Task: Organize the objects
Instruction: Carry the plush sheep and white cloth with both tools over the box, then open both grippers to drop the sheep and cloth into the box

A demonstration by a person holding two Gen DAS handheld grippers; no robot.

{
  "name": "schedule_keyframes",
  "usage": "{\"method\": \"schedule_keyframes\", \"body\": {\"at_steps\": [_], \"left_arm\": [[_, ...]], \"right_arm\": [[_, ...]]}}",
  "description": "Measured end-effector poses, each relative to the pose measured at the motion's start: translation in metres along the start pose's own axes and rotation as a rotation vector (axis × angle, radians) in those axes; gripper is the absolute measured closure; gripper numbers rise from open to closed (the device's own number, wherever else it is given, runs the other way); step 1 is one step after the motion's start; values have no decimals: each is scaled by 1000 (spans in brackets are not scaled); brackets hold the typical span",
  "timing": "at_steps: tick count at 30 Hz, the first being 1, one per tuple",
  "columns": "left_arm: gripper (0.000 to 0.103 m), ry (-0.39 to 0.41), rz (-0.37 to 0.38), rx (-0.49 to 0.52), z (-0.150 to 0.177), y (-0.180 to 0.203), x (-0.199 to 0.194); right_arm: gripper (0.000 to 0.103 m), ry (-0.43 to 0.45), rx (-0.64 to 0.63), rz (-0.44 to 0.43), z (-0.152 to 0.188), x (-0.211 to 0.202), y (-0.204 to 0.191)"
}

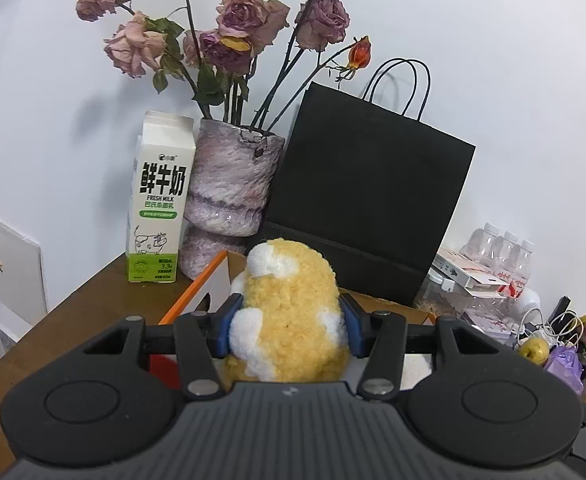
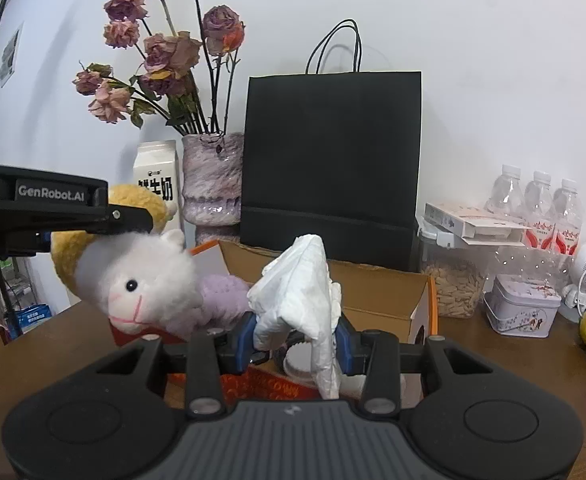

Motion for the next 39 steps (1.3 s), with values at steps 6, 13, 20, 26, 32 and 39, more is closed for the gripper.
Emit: {"method": "schedule_keyframes", "body": {"at_steps": [6,13,20,26,32,39], "left_arm": [[51,13,2,15,-6,9,16],[51,-5,3,20,-13,17,41],[51,-13,3,22,-18,24,63],[51,-15,-3,32,-19,28,76],[51,-17,-16,43,-19,28,89],[51,-11,-24,56,-19,30,102]], "right_arm": [[64,8,-14,2,-9,14,5],[64,-6,-13,8,-14,35,15],[64,-18,-1,30,-16,50,27],[64,-28,12,47,-18,63,37],[64,-43,33,63,-18,77,47],[64,-55,53,74,-18,90,56]]}}
Point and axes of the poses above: each gripper's, at about its wrist camera, not at the fingertips, and x roughly the way its jaws point, y to its right, z to its underside, the point moved 7 cm from there along x, roughly the way its jaws point, and after that the axes turned 13 degrees about -z, right-handed, at the moved point
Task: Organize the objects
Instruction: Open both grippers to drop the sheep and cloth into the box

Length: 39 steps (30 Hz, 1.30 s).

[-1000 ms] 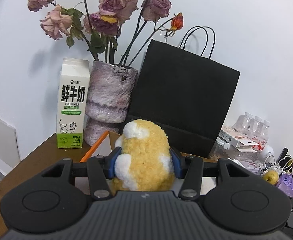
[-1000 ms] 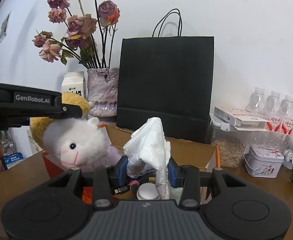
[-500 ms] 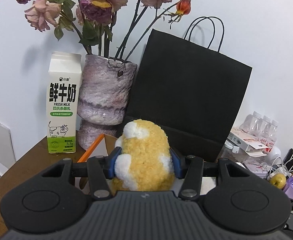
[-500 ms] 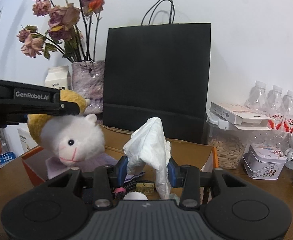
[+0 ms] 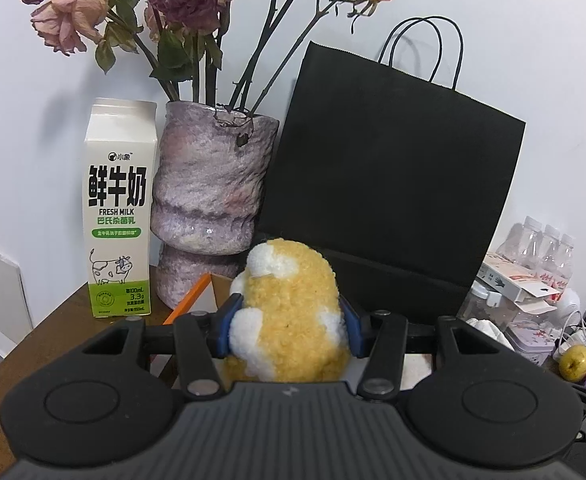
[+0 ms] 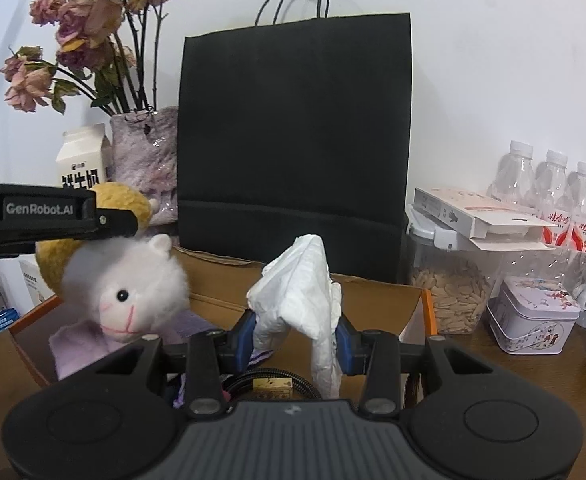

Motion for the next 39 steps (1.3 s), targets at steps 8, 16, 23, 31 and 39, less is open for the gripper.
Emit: {"method": "schedule_keyframes", "body": {"at_steps": [8,16,23,31,39], "left_arm": [[30,-17,-5,-5,0,-1,11],[0,7,-45,-25,-2,-7,9],[0,26,-44,3,-2,-5,4],[0,39,-47,40,-1,-8,-1],[0,54,-48,79,2,-13,-12]], "right_arm": [[35,-16,6,1,3,8,2],[0,-20,11,23,6,9,3],[0,-29,17,25,8,9,4],[0,-28,24,25,8,8,6],[0,-18,25,21,8,0,3]]}}
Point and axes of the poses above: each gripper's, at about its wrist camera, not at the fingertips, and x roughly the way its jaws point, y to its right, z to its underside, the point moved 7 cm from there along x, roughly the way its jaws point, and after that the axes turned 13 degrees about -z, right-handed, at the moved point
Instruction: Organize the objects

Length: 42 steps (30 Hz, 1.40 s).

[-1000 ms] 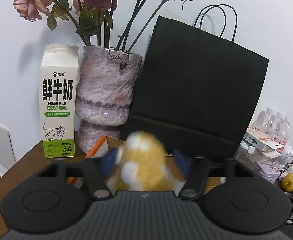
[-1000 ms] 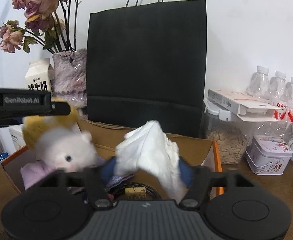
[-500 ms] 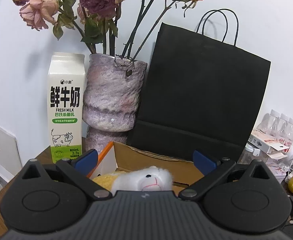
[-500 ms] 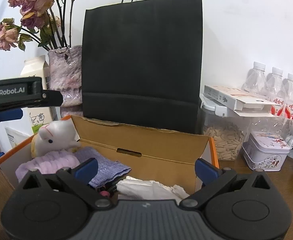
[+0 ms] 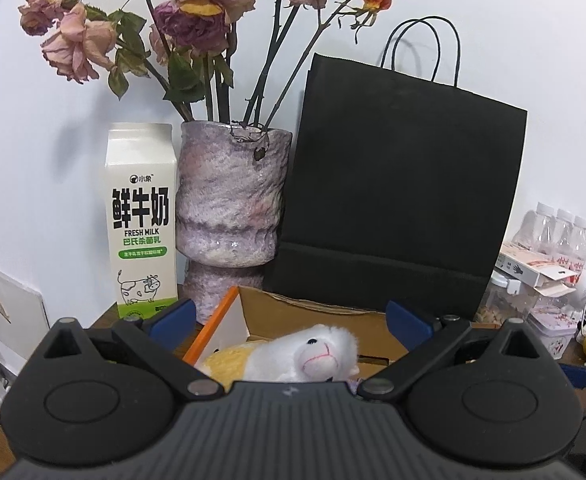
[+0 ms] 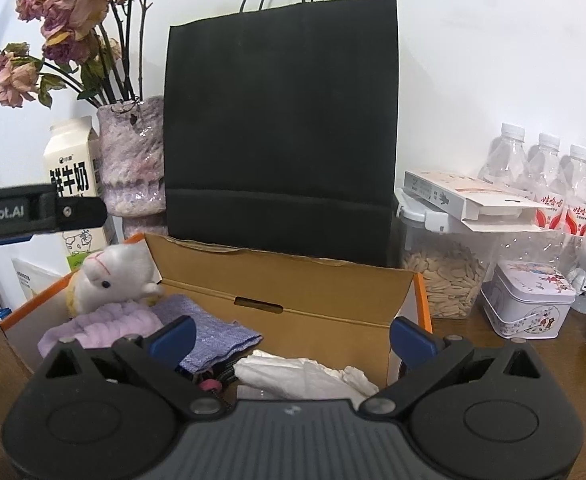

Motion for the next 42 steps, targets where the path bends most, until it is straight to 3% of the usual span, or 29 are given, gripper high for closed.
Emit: {"method": "schedule_keyframes", "body": {"at_steps": [19,33,42], "left_arm": [[0,46,37,85,15,-9,-63],[0,17,19,85,37,-33,-116],[0,8,29,116,53,-48,-171]], "right_arm": [[0,29,-12,-7,9,-65,-13],[0,35,6,-23,28,-120,-35],[0,47,7,-35,45,-171,-58]]}}
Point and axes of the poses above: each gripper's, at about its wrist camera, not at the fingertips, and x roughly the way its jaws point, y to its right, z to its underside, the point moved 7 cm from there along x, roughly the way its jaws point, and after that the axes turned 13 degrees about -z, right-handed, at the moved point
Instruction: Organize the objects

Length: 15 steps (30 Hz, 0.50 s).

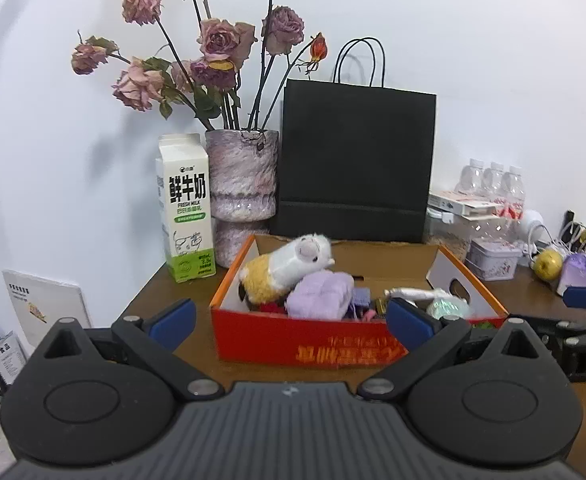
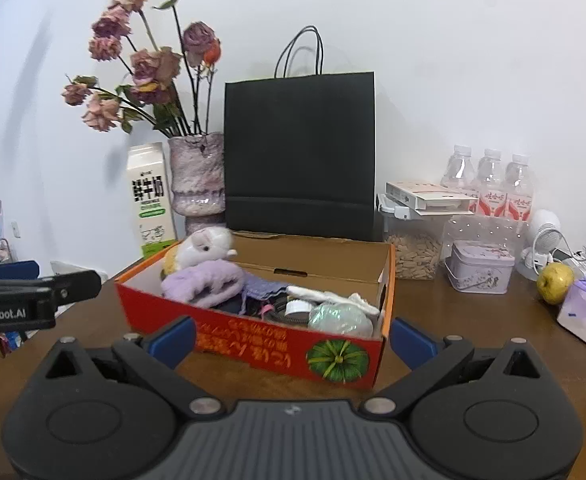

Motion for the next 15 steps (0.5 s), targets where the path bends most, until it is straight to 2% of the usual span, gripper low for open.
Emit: {"method": "schedule_keyframes", "body": {"at_steps": [15], "left_arm": [[0,-54,12,20,43,-21,-107]], "right_arm": [[0,11,1,-35,39,-93,-46]]}}
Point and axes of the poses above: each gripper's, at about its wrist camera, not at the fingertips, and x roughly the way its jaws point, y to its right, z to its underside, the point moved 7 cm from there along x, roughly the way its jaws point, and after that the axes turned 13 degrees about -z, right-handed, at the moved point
